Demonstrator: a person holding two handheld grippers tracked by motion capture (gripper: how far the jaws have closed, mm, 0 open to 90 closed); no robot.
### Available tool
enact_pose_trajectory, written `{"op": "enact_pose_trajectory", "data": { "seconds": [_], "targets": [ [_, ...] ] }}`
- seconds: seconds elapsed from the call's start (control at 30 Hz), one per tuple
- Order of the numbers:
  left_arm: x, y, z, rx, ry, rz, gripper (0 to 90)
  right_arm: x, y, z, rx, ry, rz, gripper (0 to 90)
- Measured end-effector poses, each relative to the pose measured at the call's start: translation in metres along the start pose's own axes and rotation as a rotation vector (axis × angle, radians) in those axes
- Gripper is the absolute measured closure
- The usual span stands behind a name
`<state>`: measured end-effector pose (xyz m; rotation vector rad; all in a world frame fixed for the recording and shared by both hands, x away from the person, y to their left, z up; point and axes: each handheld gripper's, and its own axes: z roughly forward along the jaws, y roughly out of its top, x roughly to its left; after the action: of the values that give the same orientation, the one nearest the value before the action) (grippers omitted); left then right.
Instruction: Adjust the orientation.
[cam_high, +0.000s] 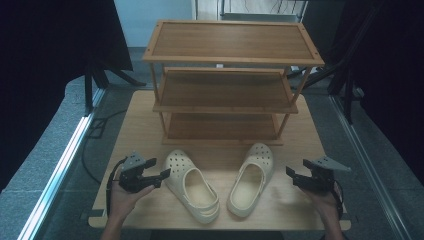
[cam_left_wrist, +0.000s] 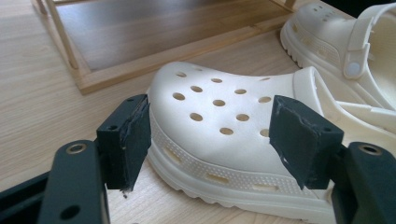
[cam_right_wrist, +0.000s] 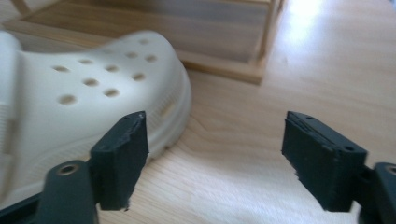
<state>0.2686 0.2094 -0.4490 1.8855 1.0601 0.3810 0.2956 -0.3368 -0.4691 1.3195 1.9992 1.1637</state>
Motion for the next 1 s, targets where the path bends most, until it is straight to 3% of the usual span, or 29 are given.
{"op": "enact_pose_trajectory", "data": {
  "seconds": [0.1,0.13,0.27,0.33,0.37,0.4,0.53,0.57,0.6,0.67,0.7,0.8,0.97,1.0],
  "targets": [
    [0.0,0.0,-0.004,-0.008,0.006,-0.012,30.3,0.003,0.003,-0.003,-0.013,0.011,-0.008,30.0],
    [0.001,-0.001,-0.007,-0.018,-0.004,-0.028,30.3,0.008,0.005,-0.006,-0.019,0.052,-0.017,38.8],
    [0.0,0.002,-0.01,-0.032,-0.004,-0.03,30.4,0.019,0.007,-0.013,-0.018,0.085,-0.061,53.0],
    [-0.002,0.002,-0.011,-0.036,-0.014,-0.026,30.4,0.025,0.009,-0.017,-0.018,0.103,-0.085,65.4],
    [-0.002,0.002,-0.011,-0.036,-0.014,-0.026,30.5,0.025,0.009,-0.017,-0.018,0.103,-0.085,65.4],
    [-0.003,0.002,-0.011,-0.037,-0.018,-0.027,30.5,0.032,0.01,-0.021,-0.023,0.148,-0.1,76.1],
    [-0.007,0.004,-0.007,-0.028,-0.026,-0.021,30.5,0.045,0.014,-0.02,0.002,0.192,-0.133,86.9],
    [-0.007,0.004,-0.007,-0.028,-0.026,-0.021,30.5,0.045,0.014,-0.02,0.002,0.192,-0.133,86.9],
    [-0.009,0.004,-0.006,-0.021,-0.029,-0.019,30.5,0.053,0.018,-0.019,0.0,0.237,-0.137,89.9],
    [-0.01,0.004,-0.005,-0.019,-0.031,-0.018,30.5,0.055,0.019,-0.018,0.0,0.252,-0.141,90.0],
    [-0.012,0.004,-0.005,-0.014,-0.033,-0.015,30.5,0.067,0.023,-0.015,0.012,0.296,-0.149,90.0],
    [-0.013,0.004,-0.005,-0.014,-0.038,-0.016,30.5,0.077,0.024,-0.012,0.022,0.331,-0.166,90.0],
    [-0.016,0.004,-0.005,-0.01,-0.044,-0.019,30.6,0.111,0.026,-0.004,0.059,0.413,-0.216,90.0],
    [-0.017,0.004,-0.004,-0.007,-0.047,-0.016,30.6,0.124,0.024,-0.002,0.078,0.44,-0.241,90.0]
  ]
}}
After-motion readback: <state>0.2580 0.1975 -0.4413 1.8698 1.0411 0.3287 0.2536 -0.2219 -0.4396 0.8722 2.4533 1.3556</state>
